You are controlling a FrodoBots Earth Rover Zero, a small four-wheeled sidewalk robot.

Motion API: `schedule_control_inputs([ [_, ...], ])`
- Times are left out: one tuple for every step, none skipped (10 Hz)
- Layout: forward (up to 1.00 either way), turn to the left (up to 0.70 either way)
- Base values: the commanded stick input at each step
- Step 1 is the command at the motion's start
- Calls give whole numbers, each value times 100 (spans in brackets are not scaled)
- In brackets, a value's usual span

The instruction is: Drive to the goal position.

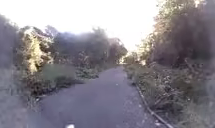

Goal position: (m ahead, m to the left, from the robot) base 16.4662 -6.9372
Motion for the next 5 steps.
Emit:
schedule_control_inputs([
  [70, -13],
  [70, -3],
  [70, 0],
  [70, 0],
  [70, 0],
])
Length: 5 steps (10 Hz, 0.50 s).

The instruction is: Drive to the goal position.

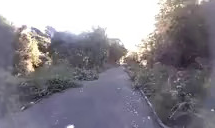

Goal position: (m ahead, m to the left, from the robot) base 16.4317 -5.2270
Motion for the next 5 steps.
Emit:
schedule_control_inputs([
  [70, 0],
  [70, 0],
  [70, 0],
  [70, 0],
  [70, 0],
])
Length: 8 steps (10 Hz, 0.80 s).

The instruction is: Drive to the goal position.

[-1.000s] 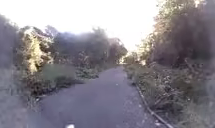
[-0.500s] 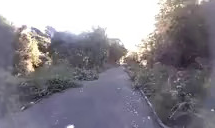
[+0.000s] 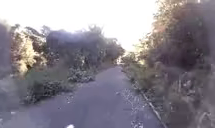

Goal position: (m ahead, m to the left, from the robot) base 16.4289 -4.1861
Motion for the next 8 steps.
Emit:
schedule_control_inputs([
  [70, 0],
  [70, 0],
  [70, 0],
  [70, 0],
  [70, 0],
  [70, 0],
  [70, 0],
  [70, 0],
])
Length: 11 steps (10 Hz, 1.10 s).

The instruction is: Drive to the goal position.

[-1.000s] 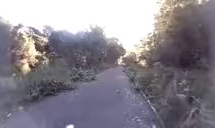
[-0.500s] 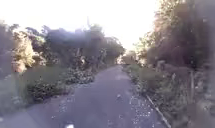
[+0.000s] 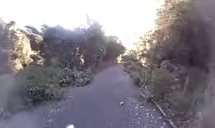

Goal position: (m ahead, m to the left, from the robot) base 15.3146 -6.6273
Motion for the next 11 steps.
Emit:
schedule_control_inputs([
  [70, 0],
  [70, 0],
  [70, -4],
  [70, -10],
  [70, -14],
  [70, -14],
  [70, -14],
  [70, -14],
  [70, -14],
  [70, -14],
  [70, -12],
])
